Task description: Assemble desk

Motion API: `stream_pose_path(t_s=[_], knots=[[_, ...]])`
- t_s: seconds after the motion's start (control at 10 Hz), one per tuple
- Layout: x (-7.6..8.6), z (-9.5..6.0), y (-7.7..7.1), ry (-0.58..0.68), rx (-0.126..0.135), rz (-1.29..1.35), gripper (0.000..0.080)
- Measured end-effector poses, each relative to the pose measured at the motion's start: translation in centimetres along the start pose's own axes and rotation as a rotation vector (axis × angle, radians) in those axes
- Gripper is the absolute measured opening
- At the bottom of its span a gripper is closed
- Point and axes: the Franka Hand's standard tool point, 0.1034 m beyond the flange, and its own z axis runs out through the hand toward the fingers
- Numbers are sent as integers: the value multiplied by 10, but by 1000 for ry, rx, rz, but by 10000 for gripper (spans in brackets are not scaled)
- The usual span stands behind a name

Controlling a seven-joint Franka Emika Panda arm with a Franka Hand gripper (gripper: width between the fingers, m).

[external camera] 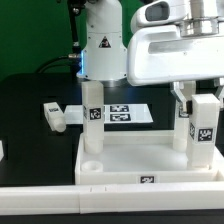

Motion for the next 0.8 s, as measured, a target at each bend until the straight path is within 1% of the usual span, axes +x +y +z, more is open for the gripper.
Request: stream_pose_path(t_s=[0.2, 0.3, 0.4, 0.5, 0.6, 0.7, 0.8], knots=[[-1, 0, 0, -25, -1, -1, 285], [1, 0, 2, -42, -2, 5, 444], [10, -4, 5, -71, -2, 17, 598], [11, -6, 7, -168, -4, 25, 598], [15, -7, 8, -244, -2, 39, 638], [13, -4, 7, -290, -2, 61, 638], [5, -1, 6, -374, -4, 73, 647]])
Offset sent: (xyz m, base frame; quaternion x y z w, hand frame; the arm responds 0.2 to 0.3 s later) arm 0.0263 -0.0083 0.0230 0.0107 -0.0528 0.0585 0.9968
